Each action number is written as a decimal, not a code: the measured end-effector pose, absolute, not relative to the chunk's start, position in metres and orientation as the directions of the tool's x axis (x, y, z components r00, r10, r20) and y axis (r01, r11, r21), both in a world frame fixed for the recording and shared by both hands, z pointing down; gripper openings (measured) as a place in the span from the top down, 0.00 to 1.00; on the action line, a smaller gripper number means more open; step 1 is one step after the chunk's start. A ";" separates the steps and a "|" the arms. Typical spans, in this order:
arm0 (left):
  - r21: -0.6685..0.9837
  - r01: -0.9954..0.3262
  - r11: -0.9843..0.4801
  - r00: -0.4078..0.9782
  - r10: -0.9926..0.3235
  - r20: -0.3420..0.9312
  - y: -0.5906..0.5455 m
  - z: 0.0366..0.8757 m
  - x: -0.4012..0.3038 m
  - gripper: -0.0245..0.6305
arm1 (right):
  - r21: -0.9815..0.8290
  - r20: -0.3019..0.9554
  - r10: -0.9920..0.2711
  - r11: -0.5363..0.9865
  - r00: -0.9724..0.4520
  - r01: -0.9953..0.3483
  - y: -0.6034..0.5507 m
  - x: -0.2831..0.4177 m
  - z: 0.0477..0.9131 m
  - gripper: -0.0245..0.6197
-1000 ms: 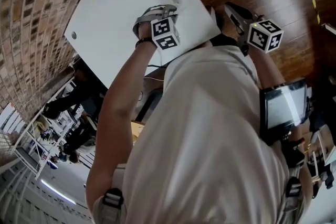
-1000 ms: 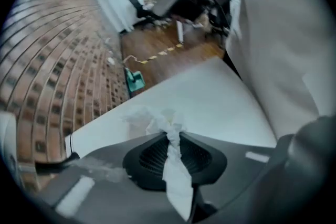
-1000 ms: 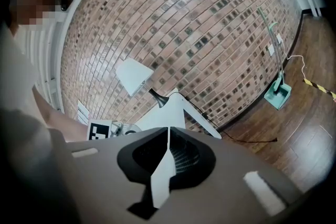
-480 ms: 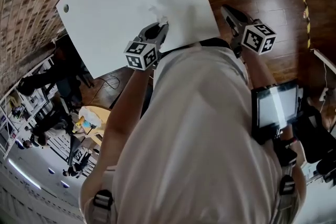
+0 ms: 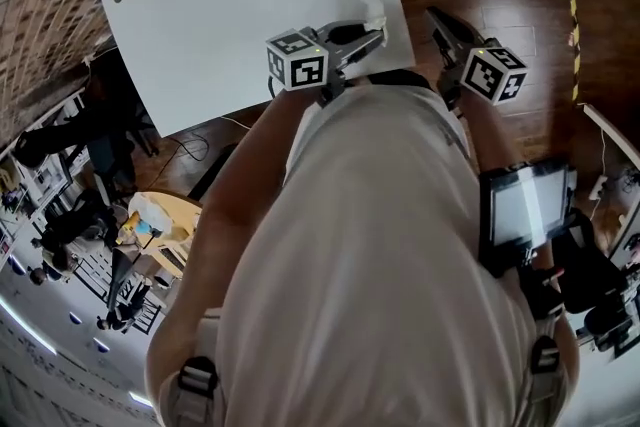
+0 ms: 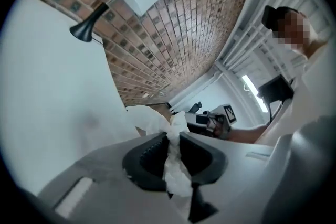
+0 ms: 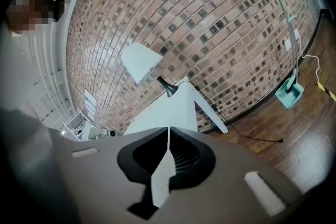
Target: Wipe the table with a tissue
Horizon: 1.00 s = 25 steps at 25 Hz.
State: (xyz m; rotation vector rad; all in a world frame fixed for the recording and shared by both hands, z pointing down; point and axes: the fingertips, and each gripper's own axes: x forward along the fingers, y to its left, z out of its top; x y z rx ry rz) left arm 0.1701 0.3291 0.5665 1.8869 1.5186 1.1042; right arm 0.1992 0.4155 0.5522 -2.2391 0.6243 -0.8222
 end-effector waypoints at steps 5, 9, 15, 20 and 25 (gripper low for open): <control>0.798 0.388 -0.461 0.101 0.882 0.461 0.327 0.619 0.216 0.87 | -0.722 0.408 -0.541 -0.684 0.736 -0.103 0.439 0.198 0.561 0.94; 0.740 0.234 -0.631 0.173 0.775 0.607 0.300 0.642 0.240 0.87 | -0.727 0.411 -0.501 -0.684 0.762 -0.058 0.459 0.191 0.562 0.94; 0.463 0.540 -0.703 0.152 0.622 0.768 0.287 0.623 0.244 0.87 | -0.731 0.393 -0.499 -0.679 0.772 -0.067 0.454 0.177 0.548 0.94; 0.395 0.640 -0.659 0.144 0.608 0.781 0.321 0.627 0.264 0.87 | -0.728 0.396 -0.477 -0.684 0.785 -0.047 0.461 0.167 0.548 0.94; 0.357 0.672 -0.649 0.125 0.575 0.809 0.336 0.630 0.279 0.88 | -0.725 0.421 -0.414 -0.688 0.807 0.025 0.484 0.158 0.555 0.94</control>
